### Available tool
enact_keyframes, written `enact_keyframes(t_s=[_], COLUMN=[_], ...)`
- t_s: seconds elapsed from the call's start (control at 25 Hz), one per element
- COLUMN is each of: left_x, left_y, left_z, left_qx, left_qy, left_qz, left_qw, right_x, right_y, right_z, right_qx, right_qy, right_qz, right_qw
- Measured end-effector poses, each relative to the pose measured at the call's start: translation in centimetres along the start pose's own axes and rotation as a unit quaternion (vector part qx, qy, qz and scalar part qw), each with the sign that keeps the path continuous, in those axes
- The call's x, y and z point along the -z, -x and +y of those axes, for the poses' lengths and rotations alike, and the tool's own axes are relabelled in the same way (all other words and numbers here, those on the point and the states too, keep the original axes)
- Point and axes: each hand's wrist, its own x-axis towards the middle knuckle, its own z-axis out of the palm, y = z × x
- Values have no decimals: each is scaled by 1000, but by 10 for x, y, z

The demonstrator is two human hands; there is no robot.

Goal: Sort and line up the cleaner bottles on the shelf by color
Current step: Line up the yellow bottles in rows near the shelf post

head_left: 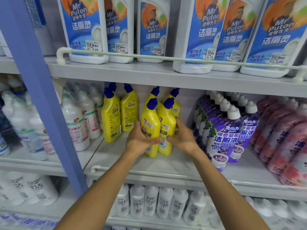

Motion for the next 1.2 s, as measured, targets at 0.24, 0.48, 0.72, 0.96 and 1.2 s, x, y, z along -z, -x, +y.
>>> enact_keyframes(t_s=[0.24, 0.48, 0.72, 0.96, 1.2], left_x=[18, -2, -25, -26, -24], left_y=[-9, -23, -51, -72, -80], left_z=[-13, -20, -24, -29, -28], left_qx=[-10, 6, -5, -31, -45], left_qy=[14, 11, -23, -11, 0], left_qz=[-70, 48, 116, 114, 103], left_qw=[997, 999, 993, 993, 994], right_x=[5, 5, 18, 1, -8], right_y=[-6, -16, -42, -64, -75], right_z=[22, 31, 48, 65, 65], right_qx=[-49, -33, -7, -17, -12], right_qy=[-112, -101, -108, -104, -136], right_qz=[41, 58, 32, 127, 163], right_qw=[992, 993, 994, 986, 977])
